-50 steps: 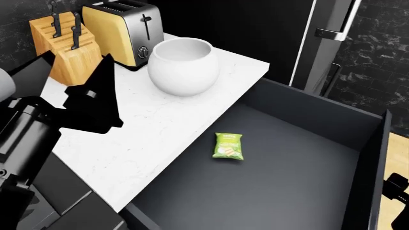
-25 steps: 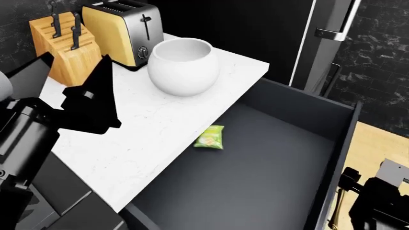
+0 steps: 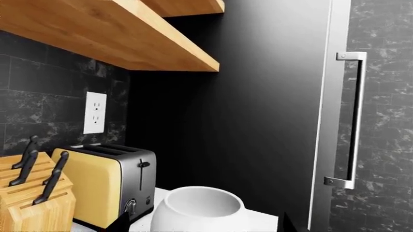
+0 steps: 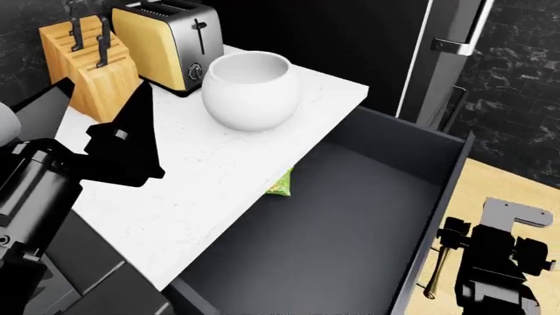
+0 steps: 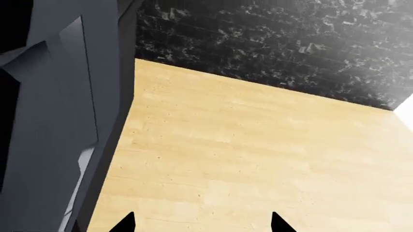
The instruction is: Place the bar in the bowl and close the drawer.
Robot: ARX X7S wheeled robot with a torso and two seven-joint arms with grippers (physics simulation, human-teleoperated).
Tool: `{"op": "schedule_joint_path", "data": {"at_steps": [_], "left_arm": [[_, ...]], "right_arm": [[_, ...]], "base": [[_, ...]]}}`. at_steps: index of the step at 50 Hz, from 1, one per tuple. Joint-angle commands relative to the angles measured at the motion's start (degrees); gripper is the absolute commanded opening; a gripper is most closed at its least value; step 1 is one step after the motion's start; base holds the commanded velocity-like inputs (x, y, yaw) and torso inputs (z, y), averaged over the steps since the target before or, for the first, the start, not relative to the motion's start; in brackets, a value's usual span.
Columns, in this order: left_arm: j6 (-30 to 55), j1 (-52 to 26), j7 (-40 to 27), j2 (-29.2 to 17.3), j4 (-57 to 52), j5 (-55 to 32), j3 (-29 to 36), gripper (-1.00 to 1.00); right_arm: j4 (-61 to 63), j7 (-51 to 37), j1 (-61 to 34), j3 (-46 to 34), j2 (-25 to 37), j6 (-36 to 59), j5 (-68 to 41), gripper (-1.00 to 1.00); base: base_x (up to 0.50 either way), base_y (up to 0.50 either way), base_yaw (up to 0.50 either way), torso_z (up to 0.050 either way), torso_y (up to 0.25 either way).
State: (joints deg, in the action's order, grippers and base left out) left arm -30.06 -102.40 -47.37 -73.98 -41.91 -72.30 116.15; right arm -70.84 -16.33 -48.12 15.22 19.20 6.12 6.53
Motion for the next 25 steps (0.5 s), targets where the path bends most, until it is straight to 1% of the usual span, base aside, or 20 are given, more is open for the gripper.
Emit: {"op": "schedule_joint_path", "data": {"at_steps": [1, 25], "left_arm": [[-0.7, 1.0, 0.4, -0.4, 0.5, 0.4, 0.0, 1.00], [-0.3, 1.2, 0.8, -0.9, 0.3, 0.1, -0.8, 1.00]], "right_arm": [[-4.1, 2.2, -0.7, -6.1, -10.0, 1.2, -6.8, 1.00], [-4.1, 5.1, -2.6, -12.0, -16.7, 1.8, -6.1, 1.00]], "base": [[0.00, 0.02, 0.01, 0.000, 0.000], [0.00, 0.02, 0.01, 0.004, 0.000]]}}
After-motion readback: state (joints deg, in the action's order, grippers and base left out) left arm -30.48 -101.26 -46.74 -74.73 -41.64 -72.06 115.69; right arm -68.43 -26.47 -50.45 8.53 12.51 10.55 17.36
